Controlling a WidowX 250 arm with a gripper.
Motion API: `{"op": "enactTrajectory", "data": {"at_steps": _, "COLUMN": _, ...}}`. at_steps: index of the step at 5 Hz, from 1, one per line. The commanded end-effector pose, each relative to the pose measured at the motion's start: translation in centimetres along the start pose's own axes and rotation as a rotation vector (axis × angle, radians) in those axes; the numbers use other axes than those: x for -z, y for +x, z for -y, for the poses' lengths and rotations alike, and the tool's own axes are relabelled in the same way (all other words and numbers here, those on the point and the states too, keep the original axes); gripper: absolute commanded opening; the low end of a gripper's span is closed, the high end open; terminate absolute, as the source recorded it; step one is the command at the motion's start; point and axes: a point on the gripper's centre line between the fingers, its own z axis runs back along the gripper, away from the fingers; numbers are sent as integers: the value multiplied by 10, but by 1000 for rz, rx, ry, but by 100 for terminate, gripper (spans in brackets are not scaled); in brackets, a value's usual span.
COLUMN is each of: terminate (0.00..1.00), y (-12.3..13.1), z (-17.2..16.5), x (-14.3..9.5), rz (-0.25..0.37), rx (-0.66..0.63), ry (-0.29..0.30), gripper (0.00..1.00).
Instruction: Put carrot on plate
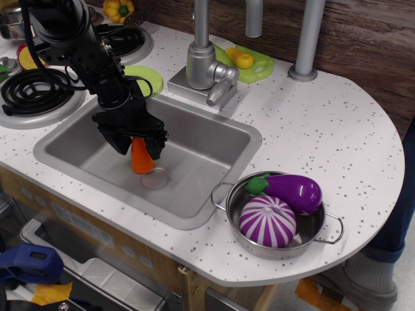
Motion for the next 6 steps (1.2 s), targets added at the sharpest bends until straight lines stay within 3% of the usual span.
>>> {"op": "enactTrajectory", "data": {"at_steps": 1, "terminate": 0, "y": 17, "z": 2, "x": -32, "rz": 19, "rx": 6, "ry": 56, "gripper": 0}}
{"op": "enactTrajectory", "data": {"at_steps": 2, "terminate": 0, "y": 23, "z": 3, "x": -57, "rz": 17, "rx": 31, "ry": 143, "gripper": 0}}
{"op": "enactTrajectory", "data": {"at_steps": 4, "terminate": 0, "y": 61, "z": -10, "x": -128, "rz": -43, "rx": 115, "ry": 271, "gripper": 0}}
{"op": "enactTrajectory", "data": {"at_steps": 5, "terminate": 0, "y": 75, "z": -21, "x": -141, "rz": -14, "rx": 154, "ry": 328, "gripper": 0}}
{"op": "enactTrajectory", "data": {"at_steps": 6, "terminate": 0, "y": 90, "z": -33, "x": -138, "rz": 24, "rx": 220, "ry": 338, "gripper": 0}}
